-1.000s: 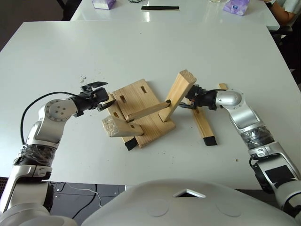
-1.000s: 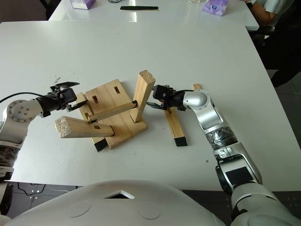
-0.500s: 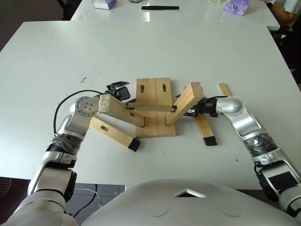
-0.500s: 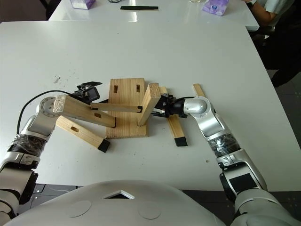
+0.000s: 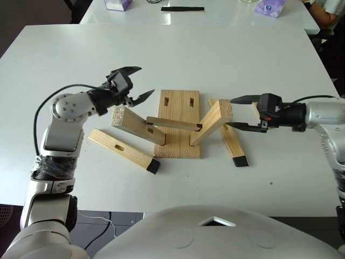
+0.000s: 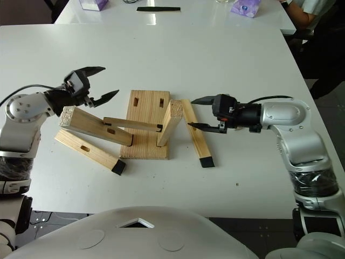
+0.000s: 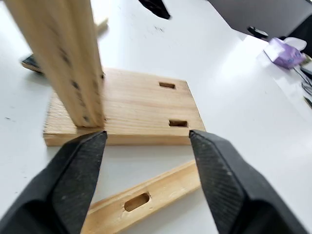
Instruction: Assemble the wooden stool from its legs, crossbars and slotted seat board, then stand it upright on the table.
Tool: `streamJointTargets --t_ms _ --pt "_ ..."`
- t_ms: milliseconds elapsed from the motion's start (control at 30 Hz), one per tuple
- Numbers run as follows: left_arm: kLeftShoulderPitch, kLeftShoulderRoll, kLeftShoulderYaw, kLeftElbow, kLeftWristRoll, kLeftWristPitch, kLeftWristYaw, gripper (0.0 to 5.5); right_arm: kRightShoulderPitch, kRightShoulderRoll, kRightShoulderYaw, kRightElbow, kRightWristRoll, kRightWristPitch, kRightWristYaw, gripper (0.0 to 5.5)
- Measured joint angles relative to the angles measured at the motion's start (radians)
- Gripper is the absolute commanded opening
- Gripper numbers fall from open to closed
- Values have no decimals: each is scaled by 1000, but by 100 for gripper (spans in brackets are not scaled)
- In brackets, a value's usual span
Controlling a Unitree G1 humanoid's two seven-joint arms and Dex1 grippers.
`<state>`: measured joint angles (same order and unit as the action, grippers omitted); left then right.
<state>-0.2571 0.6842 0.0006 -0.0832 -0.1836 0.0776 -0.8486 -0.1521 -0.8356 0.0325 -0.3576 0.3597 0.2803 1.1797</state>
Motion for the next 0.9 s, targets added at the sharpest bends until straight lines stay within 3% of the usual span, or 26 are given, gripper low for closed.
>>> streamJointTargets --t_ms 467,900 --pt "-135 62 4 -93 -150 235 -148 377 -110 -4 -62 -154 407 372 2 382" --pt "-238 100 33 -103 -284 383 -244 377 -129 26 -25 -174 423 394 -67 201"
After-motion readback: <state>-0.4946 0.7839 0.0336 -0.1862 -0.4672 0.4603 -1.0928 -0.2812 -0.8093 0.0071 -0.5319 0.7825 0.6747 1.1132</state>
